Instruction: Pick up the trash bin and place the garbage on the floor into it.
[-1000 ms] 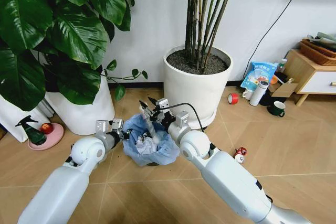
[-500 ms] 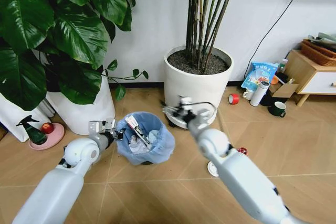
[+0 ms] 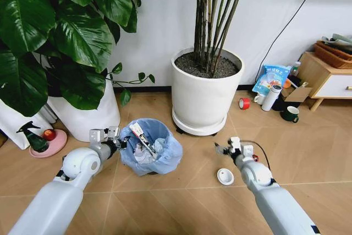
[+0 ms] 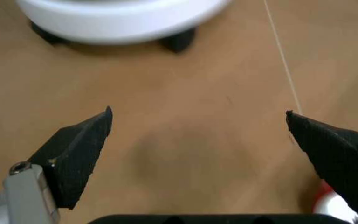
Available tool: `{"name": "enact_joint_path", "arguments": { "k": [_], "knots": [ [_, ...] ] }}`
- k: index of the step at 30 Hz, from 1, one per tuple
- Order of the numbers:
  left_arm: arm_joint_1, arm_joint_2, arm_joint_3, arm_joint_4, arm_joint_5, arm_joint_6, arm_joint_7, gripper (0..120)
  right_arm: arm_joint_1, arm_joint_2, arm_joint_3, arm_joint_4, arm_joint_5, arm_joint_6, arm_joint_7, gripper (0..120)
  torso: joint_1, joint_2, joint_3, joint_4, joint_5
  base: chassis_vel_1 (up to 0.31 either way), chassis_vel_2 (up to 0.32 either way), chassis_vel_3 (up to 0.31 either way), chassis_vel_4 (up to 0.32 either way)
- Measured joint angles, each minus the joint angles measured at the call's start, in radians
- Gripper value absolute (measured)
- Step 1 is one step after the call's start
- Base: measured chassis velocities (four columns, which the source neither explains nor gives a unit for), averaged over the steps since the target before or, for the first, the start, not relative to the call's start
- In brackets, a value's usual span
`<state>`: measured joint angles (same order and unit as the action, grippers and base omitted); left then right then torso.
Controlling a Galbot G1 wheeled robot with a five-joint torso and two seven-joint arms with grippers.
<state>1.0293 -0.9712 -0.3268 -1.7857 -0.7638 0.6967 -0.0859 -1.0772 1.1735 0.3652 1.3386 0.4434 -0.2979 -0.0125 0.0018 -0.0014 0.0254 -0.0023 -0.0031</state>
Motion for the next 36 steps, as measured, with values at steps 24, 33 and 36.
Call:
{"name": "enact_joint_path", "arguments": {
  "k": [24, 33, 36],
  "knots": [
    [0.010, -0.001, 0.015, -0.005, 0.015, -0.002, 0.011, 0, -0.077, 0.065, 0.095, -0.112, -0.037, -0.002, -0.046, 100, 0.000, 0.000, 0.000, 0.0002, 0.0000, 0.000, 0.000, 0.000, 0.000],
    [0.009, -0.006, 0.018, 0.001, 0.018, -0.004, 0.012, 0, -0.050, 0.084, 0.085, -0.163, -0.048, 0.001, -0.049, 100, 0.000, 0.000, 0.000, 0.0000, 0.0003, 0.000, 0.000, 0.000, 0.000],
    [0.009, -0.005, 0.018, 0.002, 0.018, -0.004, 0.013, 0, -0.041, 0.093, 0.081, -0.180, -0.058, 0.005, -0.050, 98, 0.000, 0.000, 0.000, 0.0001, -0.0002, 0.000, 0.000, 0.000, 0.000]
  ]
}}
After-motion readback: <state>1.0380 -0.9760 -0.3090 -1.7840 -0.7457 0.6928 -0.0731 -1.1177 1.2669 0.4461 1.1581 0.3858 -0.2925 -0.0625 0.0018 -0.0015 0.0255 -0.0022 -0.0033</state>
